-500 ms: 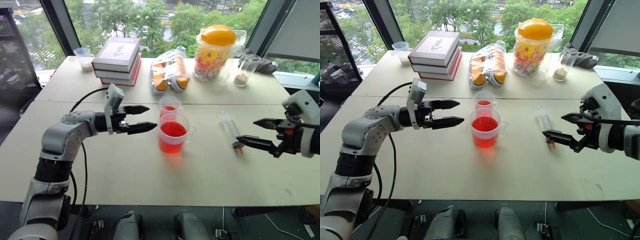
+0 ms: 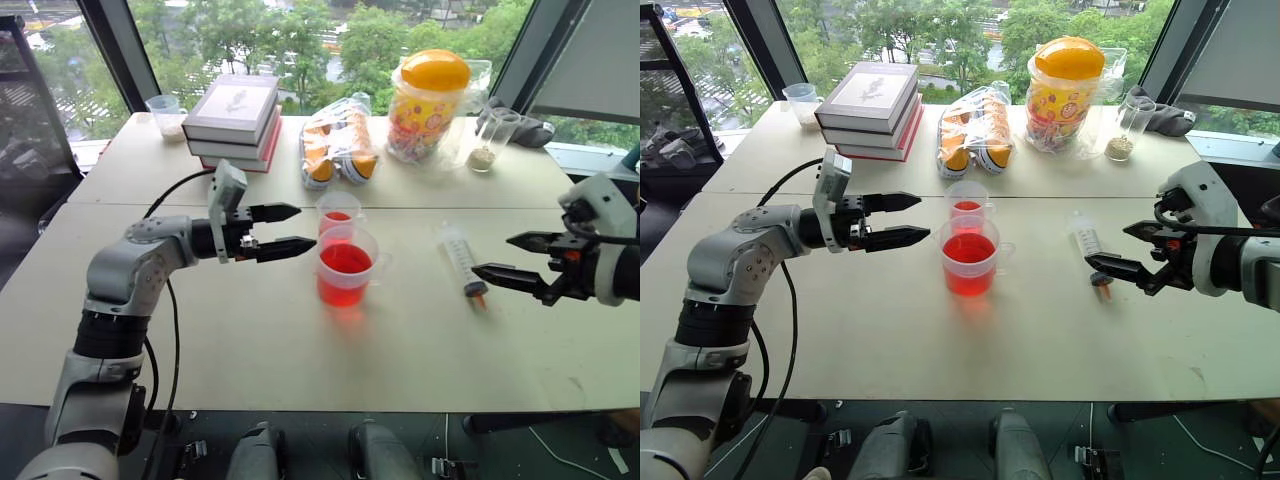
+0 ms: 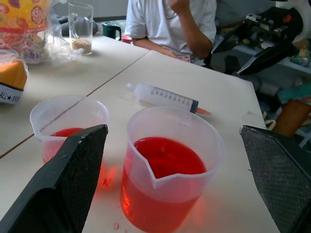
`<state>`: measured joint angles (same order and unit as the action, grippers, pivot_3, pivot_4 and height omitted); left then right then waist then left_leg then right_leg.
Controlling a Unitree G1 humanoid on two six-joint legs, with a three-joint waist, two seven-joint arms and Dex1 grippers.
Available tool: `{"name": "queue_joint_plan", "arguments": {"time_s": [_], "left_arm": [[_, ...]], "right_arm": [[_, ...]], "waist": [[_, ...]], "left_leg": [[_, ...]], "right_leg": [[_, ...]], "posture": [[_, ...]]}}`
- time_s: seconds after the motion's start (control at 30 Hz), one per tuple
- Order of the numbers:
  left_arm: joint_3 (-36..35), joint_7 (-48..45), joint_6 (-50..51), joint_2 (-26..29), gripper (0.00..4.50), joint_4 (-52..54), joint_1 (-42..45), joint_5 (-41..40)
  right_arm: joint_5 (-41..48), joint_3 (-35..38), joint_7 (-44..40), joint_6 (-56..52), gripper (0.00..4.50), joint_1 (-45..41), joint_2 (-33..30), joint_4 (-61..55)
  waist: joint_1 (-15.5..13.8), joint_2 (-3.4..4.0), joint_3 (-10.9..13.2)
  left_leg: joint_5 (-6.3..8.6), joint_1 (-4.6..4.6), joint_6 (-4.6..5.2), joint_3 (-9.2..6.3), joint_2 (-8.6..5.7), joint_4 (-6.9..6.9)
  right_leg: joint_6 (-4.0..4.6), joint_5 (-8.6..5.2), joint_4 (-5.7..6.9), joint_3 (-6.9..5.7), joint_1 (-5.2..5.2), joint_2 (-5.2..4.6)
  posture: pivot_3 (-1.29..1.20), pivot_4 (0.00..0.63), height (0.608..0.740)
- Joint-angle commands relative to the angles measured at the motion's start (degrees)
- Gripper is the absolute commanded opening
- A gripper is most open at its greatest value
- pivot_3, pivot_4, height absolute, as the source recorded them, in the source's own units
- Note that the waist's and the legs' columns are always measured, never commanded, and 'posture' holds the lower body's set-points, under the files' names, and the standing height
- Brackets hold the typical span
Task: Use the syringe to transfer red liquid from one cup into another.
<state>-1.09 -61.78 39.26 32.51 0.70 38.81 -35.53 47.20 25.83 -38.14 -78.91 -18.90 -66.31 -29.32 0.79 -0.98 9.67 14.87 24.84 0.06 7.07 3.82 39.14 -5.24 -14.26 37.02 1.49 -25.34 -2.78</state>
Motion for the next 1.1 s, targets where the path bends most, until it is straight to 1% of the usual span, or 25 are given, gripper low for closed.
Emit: {"name": "queue_joint_plan", "arguments": {"time_s": [0.03, 0.13, 0.2, 0.33, 0.47, 0.57, 0.73, 0.87, 1.1], "left_arm": [[0.14, -0.46, -2.31, -0.39, 4.50, -0.11, 2.11, 0.71], [0.51, -0.47, -3.15, -1.07, 4.50, -1.39, 2.81, 1.23], [0.90, -1.03, -3.33, -1.22, 4.50, -1.28, 2.69, 1.37], [1.32, -1.10, -4.00, -1.61, 4.50, -2.05, 3.19, 1.90], [1.65, -1.10, -4.69, -2.05, 4.50, -2.56, 3.55, 2.44], [1.84, -1.22, -5.36, -2.13, 4.50, -2.64, 3.46, 2.81], [1.87, -0.68, -5.45, -2.43, 4.50, -1.77, 2.66, 2.62], [1.81, -0.01, -5.39, -2.39, 4.50, -0.36, 1.52, 2.53], [1.35, 1.01, -5.09, -2.09, 4.50, 1.20, 0.40, 2.25]], "right_arm": [[-1.59, -1.76, 1.23, 0.90, 4.43, -3.18, -1.12, 2.72], [-3.45, -5.50, 2.38, 0.60, 4.43, -5.89, -1.37, 6.48], [-4.08, -9.96, 2.32, -1.74, 4.43, -9.87, -1.72, 10.45], [-7.79, -19.46, 1.75, -2.35, 4.43, -18.92, -0.60, 19.93], [-13.66, -29.66, -0.14, -0.54, 4.43, -28.96, 2.87, 34.27], [-19.30, -37.40, -2.71, 2.45, 4.43, -35.81, 6.74, 46.40], [-28.97, -47.07, -7.89, 10.99, 4.43, -42.74, 12.18, 60.71], [-35.66, -50.43, -9.92, 17.38, 4.43, -46.45, 17.16, 71.95], [-44.02, -50.82, -11.60, 26.22, 4.43, -50.72, 24.48, 87.15]], "waist": [[-0.01, 0.00, 0.00], [0.00, 0.00, 0.00], [0.05, 0.00, 0.00], [0.27, 0.00, 0.00], [0.26, 0.00, 0.00], [0.34, 0.00, 0.00], [0.13, 0.04, 0.02], [0.10, 0.04, 0.02], [0.23, 0.06, 0.02]], "left_leg": [[0.00, 0.00, 0.00, 0.00, 0.00, 0.00], [0.00, 0.01, 0.01, 0.02, -0.01, 0.01], [0.00, 0.00, 0.01, 0.06, -0.01, 0.01], [0.00, 0.01, 0.01, 0.12, 0.01, -0.01], [0.01, 0.03, 0.01, 0.25, 0.01, -0.02], [0.02, 0.04, 0.04, 0.28, 0.00, -0.01], [0.04, 0.15, 0.06, 0.31, 0.00, -0.04], [0.04, 0.23, 0.06, 0.32, 0.00, -0.03], [0.03, 0.27, 0.06, 0.33, 0.00, -0.02]], "right_leg": [[0.00, 0.00, 0.00, 0.00, 0.00, 0.00], [0.00, 0.00, -0.01, 0.01, 0.00, -0.01], [0.00, 0.00, -0.01, 0.02, 0.00, -0.01], [0.00, 0.00, 0.01, 0.05, -0.06, 0.00], [0.01, 0.00, 0.00, 0.07, -0.09, 0.00], [0.01, 0.00, -0.02, 0.08, -0.11, 0.00], [-0.05, 0.03, 0.02, 0.07, -0.23, 0.02], [-0.23, 0.13, 0.01, 0.05, -0.27, 0.03], [-0.25, 0.14, 0.04, 0.03, -0.30, 0.03]], "posture": [[0.00, 0.150, 0.740], [0.00, 0.150, 0.740], [0.00, 0.150, 0.740], [0.00, 0.150, 0.740], [0.00, 0.150, 0.740], [0.00, 0.150, 0.740], [0.00, 0.150, 0.740], [0.00, 0.150, 0.740], [0.00, 0.150, 0.740]]}}
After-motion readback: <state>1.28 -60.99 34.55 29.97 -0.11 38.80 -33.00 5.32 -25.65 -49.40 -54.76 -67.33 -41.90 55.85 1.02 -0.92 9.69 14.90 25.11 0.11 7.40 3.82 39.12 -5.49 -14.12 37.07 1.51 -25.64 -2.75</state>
